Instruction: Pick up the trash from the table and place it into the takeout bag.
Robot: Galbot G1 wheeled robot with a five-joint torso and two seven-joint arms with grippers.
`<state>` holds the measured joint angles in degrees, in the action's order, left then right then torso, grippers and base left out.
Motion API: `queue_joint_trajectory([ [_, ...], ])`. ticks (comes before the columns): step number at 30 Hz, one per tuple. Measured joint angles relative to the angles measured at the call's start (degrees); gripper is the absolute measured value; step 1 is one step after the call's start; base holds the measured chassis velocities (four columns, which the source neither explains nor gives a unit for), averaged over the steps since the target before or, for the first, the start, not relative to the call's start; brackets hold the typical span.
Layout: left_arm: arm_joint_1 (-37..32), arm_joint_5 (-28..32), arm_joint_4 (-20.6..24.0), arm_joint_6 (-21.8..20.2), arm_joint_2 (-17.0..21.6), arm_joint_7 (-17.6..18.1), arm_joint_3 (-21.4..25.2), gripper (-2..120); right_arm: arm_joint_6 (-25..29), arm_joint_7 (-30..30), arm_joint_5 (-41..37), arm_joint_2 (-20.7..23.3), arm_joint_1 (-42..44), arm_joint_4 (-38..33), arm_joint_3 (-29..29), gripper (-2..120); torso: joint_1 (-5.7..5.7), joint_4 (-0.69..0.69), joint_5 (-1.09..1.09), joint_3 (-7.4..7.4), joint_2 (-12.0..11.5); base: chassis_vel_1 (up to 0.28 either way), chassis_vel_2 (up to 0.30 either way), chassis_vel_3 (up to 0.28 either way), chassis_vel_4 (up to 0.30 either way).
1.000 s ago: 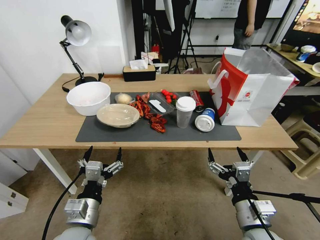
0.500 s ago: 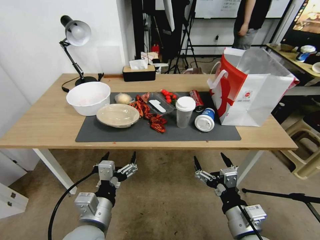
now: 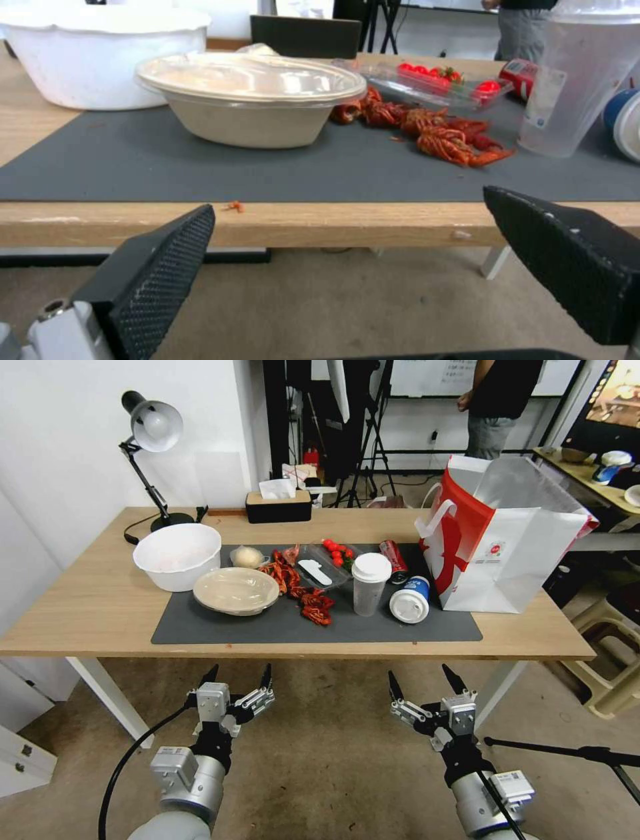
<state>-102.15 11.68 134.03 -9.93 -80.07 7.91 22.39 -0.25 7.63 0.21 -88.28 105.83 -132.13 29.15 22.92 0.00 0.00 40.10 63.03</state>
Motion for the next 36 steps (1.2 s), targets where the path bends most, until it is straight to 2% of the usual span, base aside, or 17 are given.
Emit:
queue_joint_trajectory([
  [13, 0.1, -0.1, -0.7, 0.3, 0.2, -0.5, 0.3, 100, 0.7, 0.5, -0.9, 0.7, -1.0, 0.8, 0.3, 100, 0.00, 0.00, 0.00, 0.00, 0.0, 0.000, 0.000, 0.000, 0.000],
  [17, 2.3, 0.5, -2.2, -0.5, 1.9, -1.0, -0.6, 100, 2.2, 1.0, -3.7, 1.5, -2.9, 1.1, 2.7, 100, 0.00, 0.00, 0.00, 0.00, 0.0, 0.000, 0.000, 0.000, 0.000],
  [18, 3.4, 1.4, -2.9, -1.0, 2.9, -1.1, -1.0, 100, 2.5, 1.0, -5.2, 1.5, -3.8, 1.2, 4.0, 100, 0.00, 0.06, -0.01, 0.00, 0.0, 0.000, 0.000, 0.000, 0.000],
  [22, 3.6, 2.1, -3.4, -1.1, 3.4, -1.3, -0.7, 100, 2.2, 0.5, -8.5, 3.0, -8.6, 3.1, 4.4, 100, 0.00, -0.01, 0.00, 0.00, 0.0, 0.000, 0.000, 0.000, 0.000],
  [29, 3.6, 2.3, -3.3, -1.1, 3.1, -1.3, -0.3, 100, 2.9, -1.6, -12.3, 5.8, -16.2, 8.4, 2.9, 100, 0.00, -0.01, 0.01, 0.00, 0.0, 0.000, 0.000, 0.000, 0.000],
  [34, 3.2, 2.2, -3.5, -0.9, 2.9, -1.2, -0.1, 100, 3.7, -5.2, -15.6, 8.4, -22.1, 12.5, 1.1, 100, 0.01, 0.00, 0.00, 0.01, 0.0, 0.000, 0.000, 0.000, 0.000],
  [36, 3.1, 2.1, -3.5, -0.9, 2.7, -1.2, -0.1, 100, 2.1, -7.5, -16.2, 9.2, -24.7, 13.4, 0.5, 100, 0.00, 0.00, 0.00, 0.01, 0.0, 0.000, 0.000, 0.000, 0.000],
])
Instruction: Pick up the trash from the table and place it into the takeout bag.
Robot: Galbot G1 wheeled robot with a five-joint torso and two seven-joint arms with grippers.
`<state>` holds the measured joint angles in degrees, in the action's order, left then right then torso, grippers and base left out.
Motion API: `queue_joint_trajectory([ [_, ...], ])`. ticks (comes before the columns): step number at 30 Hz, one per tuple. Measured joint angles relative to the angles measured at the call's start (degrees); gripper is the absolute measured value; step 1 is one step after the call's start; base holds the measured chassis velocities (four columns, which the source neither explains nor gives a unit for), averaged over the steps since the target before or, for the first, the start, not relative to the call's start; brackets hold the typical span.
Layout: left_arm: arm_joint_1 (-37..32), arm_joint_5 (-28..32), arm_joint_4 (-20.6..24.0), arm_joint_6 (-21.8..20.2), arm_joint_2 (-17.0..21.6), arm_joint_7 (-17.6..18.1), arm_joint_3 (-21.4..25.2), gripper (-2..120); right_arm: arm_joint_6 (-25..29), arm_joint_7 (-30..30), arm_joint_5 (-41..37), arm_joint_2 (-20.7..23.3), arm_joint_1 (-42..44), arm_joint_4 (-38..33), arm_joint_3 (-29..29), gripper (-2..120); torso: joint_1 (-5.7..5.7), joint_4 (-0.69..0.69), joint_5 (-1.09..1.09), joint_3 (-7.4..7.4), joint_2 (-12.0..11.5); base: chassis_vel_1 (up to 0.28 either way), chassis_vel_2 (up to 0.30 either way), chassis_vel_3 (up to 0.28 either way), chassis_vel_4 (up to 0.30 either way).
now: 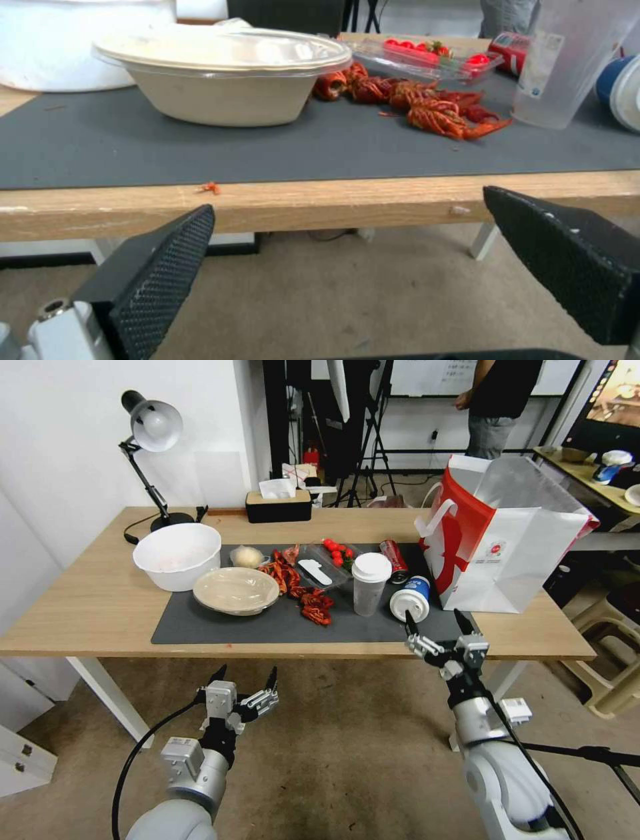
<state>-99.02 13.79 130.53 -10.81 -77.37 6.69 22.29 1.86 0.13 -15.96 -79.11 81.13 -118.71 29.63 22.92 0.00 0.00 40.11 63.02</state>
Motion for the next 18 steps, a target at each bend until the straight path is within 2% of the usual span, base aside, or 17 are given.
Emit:
queue_joint_trajectory([
  [6, -0.1, -0.1, -0.1, 0.2, -0.2, 0.1, 0.0, 100, -4.8, -3.4, -0.1, 0.7, -2.9, 0.7, -1.0, 100, 0.00, 0.00, 0.00, 0.00, 0.0, 0.000, 0.000, 0.000, 0.000],
  [10, -0.4, -0.1, -0.4, 0.6, -0.3, 0.2, 0.3, 100, -10.3, -7.1, 0.0, 0.8, -5.3, 1.2, -2.2, 100, 0.00, 0.00, 0.00, 0.00, 0.0, 0.000, 0.000, 0.000, 0.000],
  [18, -0.4, -0.2, -1.0, 0.9, -0.5, 0.2, 0.3, 100, -16.6, -12.3, -1.0, 0.6, -9.0, 1.9, -4.2, 100, 0.00, 0.00, 0.00, 0.00, 0.0, 0.000, 0.000, 0.000, 0.000],
])
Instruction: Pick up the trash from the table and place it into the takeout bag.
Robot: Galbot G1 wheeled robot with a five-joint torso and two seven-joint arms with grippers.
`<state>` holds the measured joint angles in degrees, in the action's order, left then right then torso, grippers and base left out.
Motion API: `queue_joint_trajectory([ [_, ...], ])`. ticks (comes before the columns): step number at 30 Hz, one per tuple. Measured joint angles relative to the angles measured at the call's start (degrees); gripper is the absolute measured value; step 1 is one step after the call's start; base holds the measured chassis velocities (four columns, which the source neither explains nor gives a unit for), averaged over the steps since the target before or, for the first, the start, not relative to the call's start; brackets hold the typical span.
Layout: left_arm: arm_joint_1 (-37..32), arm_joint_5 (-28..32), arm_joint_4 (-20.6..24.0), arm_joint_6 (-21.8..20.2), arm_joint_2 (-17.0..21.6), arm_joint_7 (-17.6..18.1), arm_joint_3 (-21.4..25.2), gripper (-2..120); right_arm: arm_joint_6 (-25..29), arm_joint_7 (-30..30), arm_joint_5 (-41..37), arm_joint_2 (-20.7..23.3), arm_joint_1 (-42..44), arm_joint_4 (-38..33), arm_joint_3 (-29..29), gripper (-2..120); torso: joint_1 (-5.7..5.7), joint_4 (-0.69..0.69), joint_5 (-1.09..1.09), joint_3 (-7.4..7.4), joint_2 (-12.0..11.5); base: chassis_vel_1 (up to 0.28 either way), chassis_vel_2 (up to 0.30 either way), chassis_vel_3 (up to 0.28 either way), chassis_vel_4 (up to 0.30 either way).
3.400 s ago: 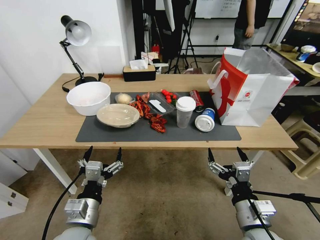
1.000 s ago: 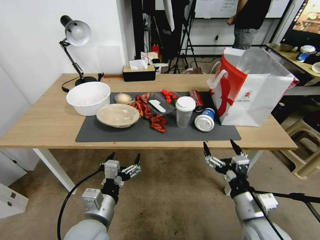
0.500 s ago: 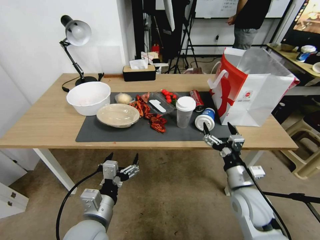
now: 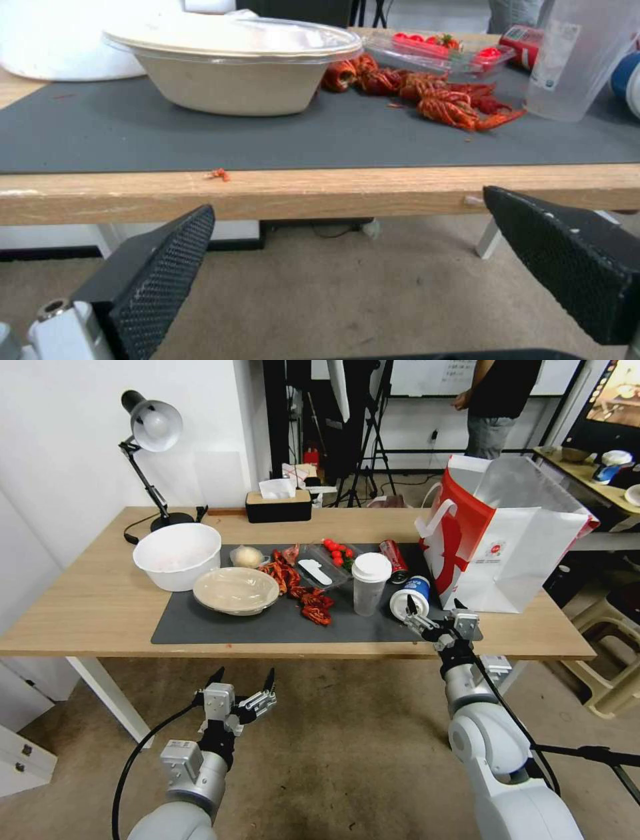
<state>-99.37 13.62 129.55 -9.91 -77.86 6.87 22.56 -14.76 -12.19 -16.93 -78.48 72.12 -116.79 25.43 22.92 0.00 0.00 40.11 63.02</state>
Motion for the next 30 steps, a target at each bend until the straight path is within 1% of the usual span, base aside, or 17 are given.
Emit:
queue_joint_trajectory([
  [8, 0.0, 0.0, -0.4, 0.4, 0.0, 0.0, 0.2, 100, -3.7, -2.6, -1.0, 0.0, -3.4, 1.6, -2.1, 100, 0.01, -0.01, 0.00, 0.00, 0.0, 0.000, 0.000, 0.000, 0.000],
  [14, 0.0, 0.0, -0.5, 0.5, 0.0, 0.0, 0.2, 100, -4.2, -3.0, -1.2, 0.0, -3.8, 1.8, -2.3, 100, 0.00, 0.00, 0.00, 0.00, 0.0, 0.000, 0.000, 0.000, 0.000],
  [20, -0.1, 0.0, -0.7, 0.7, -0.2, 0.1, 0.3, 100, -6.4, -4.7, -1.7, -0.3, -5.6, 2.8, -3.2, 100, 0.00, 0.00, 0.00, 0.00, 0.0, 0.000, 0.000, 0.000, 0.000],
  [30, -0.2, -0.1, -0.9, 0.9, -0.3, 0.1, 0.3, 100, -8.5, -6.5, -2.1, -0.8, -7.0, 3.8, -4.0, 100, 0.00, 0.00, 0.00, 0.00, 0.0, 0.000, 0.000, 0.000, 0.000],
])
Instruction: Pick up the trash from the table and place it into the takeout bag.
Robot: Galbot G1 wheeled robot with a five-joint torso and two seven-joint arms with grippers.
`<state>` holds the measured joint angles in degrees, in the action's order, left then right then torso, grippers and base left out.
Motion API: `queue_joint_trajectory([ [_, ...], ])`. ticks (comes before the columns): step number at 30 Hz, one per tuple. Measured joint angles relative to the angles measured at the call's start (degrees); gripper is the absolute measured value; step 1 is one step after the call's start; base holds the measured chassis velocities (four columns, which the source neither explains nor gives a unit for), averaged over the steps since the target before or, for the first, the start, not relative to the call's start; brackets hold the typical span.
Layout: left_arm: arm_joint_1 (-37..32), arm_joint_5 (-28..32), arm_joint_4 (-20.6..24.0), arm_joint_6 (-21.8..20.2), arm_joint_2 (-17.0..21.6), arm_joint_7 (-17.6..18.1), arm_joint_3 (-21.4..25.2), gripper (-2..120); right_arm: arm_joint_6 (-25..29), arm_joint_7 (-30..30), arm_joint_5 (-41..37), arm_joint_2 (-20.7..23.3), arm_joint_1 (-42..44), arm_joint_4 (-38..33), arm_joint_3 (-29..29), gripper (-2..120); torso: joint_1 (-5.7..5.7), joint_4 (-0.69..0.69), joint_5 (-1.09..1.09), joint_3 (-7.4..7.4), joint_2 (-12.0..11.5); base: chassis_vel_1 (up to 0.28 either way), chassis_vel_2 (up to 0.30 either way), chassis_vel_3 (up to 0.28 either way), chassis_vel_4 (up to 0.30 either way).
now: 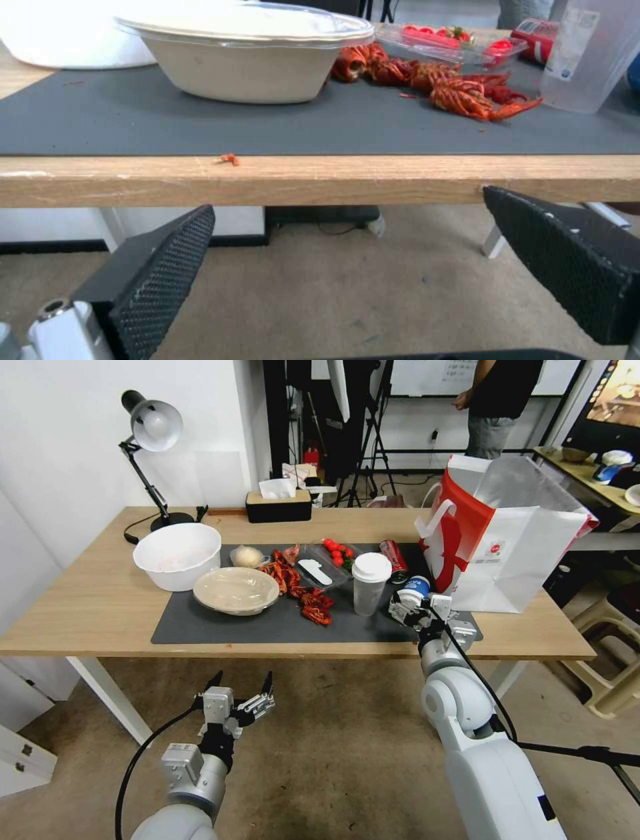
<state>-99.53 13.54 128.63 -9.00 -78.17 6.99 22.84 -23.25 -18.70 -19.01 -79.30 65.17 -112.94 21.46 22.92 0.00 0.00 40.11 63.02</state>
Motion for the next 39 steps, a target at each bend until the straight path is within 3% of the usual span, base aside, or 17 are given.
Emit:
queue_joint_trajectory([
  [19, 0.0, -0.1, -1.1, 0.8, -0.1, 0.5, -0.1, 100, -4.3, -4.3, -4.9, -0.9, -3.1, 3.6, -1.3, 100, 0.00, 0.00, 0.00, 0.00, 0.0, 0.000, 0.000, 0.000, 0.000],
  [39, 0.0, -0.1, -1.5, 1.3, -0.2, 1.0, -0.4, 100, -4.4, -4.6, -7.6, -1.3, -3.8, 5.3, -1.0, 100, 0.00, 0.00, 0.00, 0.00, 0.0, 0.000, 0.000, 0.000, 0.000],
])
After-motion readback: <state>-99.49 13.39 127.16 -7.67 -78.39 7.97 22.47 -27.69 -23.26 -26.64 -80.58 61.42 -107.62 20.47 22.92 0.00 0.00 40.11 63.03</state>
